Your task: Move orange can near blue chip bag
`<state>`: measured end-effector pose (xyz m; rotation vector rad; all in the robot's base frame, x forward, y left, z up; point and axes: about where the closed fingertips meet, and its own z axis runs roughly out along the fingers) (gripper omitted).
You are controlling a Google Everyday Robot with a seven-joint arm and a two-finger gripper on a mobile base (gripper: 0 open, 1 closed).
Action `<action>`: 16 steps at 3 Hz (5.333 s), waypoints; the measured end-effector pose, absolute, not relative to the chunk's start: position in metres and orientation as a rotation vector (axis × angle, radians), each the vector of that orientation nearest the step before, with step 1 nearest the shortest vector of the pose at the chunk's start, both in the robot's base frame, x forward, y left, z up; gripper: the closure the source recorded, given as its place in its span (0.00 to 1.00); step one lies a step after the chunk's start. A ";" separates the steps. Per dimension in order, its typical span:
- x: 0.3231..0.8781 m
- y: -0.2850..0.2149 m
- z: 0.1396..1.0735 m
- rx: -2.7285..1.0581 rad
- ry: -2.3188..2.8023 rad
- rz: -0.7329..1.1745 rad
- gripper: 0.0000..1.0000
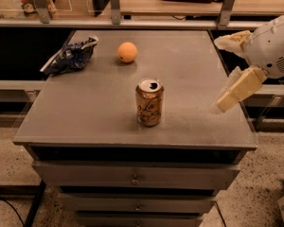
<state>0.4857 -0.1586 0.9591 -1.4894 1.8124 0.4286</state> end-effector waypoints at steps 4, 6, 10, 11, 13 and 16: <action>0.498 -0.054 0.916 -1.605 1.671 0.626 0.00; 0.497 -0.025 0.905 -1.641 1.655 0.644 0.00; 0.501 -0.017 0.895 -1.631 1.698 0.645 0.71; 0.500 -0.016 0.896 -1.635 1.694 0.644 0.95; 0.510 -0.009 0.898 -1.643 1.669 0.629 1.00; 0.614 0.055 0.916 -1.639 1.504 0.677 1.00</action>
Offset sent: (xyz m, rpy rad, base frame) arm 0.0165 0.0779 -0.0325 0.1011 0.0217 0.1500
